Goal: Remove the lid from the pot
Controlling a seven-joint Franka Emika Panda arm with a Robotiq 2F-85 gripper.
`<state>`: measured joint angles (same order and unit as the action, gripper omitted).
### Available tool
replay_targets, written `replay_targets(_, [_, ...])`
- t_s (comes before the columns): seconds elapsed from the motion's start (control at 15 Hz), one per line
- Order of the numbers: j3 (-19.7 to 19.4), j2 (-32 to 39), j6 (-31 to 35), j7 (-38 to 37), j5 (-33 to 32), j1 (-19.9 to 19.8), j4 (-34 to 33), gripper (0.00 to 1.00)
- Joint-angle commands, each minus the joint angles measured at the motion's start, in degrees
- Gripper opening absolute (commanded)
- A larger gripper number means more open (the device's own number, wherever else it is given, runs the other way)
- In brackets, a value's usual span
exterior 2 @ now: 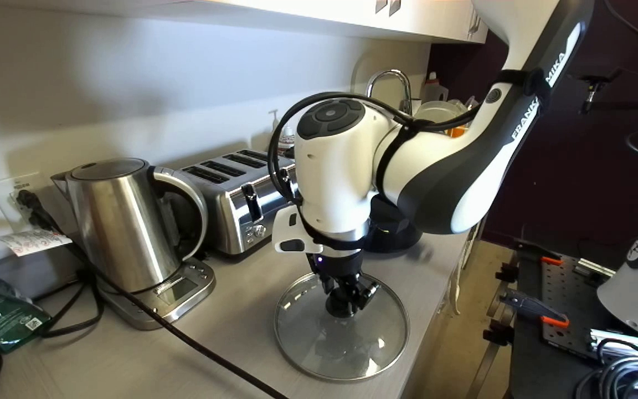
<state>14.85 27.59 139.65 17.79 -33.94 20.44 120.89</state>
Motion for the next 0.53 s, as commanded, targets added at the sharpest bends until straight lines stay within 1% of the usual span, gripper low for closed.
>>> replay_targets(0.0, [0.0,-2.2,0.4,0.4,-0.5,0.4,0.8,0.89])
replay_targets(0.13, [0.1,-3.4,1.3,0.2,-0.8,0.4,1.7,1.0])
replay_targets(0.47, [0.9,-6.1,2.7,0.8,-0.5,0.1,3.1,1.0])
